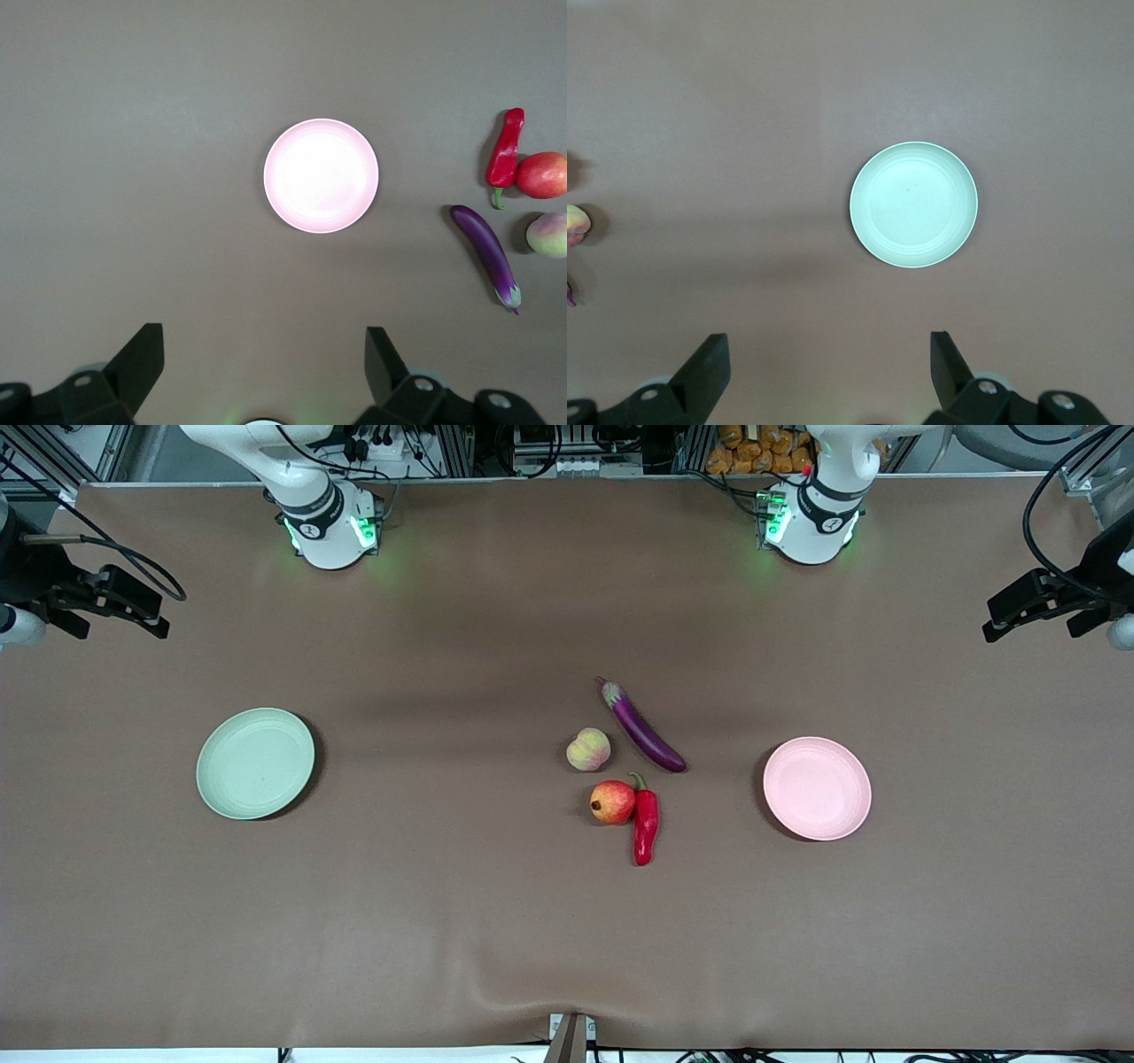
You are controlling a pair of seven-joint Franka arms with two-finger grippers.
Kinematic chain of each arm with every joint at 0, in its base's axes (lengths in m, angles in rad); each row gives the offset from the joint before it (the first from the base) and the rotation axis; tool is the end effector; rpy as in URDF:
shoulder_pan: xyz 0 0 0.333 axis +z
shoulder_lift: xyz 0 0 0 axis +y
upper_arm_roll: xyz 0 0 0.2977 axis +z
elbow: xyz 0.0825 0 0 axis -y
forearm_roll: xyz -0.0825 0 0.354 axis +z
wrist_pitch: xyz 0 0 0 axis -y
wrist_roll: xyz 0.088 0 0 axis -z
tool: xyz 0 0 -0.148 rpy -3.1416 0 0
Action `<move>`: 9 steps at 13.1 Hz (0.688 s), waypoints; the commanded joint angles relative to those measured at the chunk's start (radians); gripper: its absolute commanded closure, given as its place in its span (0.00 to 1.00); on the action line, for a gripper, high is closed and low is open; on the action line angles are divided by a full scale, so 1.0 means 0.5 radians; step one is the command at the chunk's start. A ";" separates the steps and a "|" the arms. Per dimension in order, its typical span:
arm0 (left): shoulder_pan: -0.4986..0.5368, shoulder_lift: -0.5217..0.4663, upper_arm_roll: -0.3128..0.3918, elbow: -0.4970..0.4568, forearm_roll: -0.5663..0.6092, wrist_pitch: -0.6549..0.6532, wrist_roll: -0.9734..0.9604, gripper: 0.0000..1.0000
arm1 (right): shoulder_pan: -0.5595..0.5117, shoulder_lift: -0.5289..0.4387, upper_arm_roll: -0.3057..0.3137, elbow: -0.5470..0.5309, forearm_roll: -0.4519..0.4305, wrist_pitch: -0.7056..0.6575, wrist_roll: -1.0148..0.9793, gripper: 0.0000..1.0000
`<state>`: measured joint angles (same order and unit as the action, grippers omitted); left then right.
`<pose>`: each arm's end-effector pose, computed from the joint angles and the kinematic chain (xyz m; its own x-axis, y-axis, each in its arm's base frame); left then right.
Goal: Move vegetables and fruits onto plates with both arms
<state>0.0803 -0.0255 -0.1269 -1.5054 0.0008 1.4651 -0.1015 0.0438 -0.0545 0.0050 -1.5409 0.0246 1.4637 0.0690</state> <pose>0.5052 -0.0243 0.5976 0.9984 0.0550 -0.0145 0.0550 -0.9985 -0.0055 0.4958 0.0281 0.5969 0.9996 -0.0176 -0.0243 -0.0181 -0.9996 -0.0226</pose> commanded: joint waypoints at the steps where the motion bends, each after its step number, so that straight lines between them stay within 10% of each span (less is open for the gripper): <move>1: 0.008 -0.001 -0.001 0.041 -0.002 -0.086 0.019 0.00 | 0.004 -0.008 -0.004 -0.014 0.037 0.024 0.003 0.00; 9: 0.024 0.002 -0.013 0.063 -0.011 -0.120 -0.009 0.00 | 0.001 0.002 -0.004 -0.014 0.037 0.036 0.003 0.00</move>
<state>0.0887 -0.0255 -0.1251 -1.4890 0.0008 1.4391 -0.1013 0.0439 -0.0522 0.0050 -1.5415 0.0255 1.4752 0.0690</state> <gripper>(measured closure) 0.000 0.000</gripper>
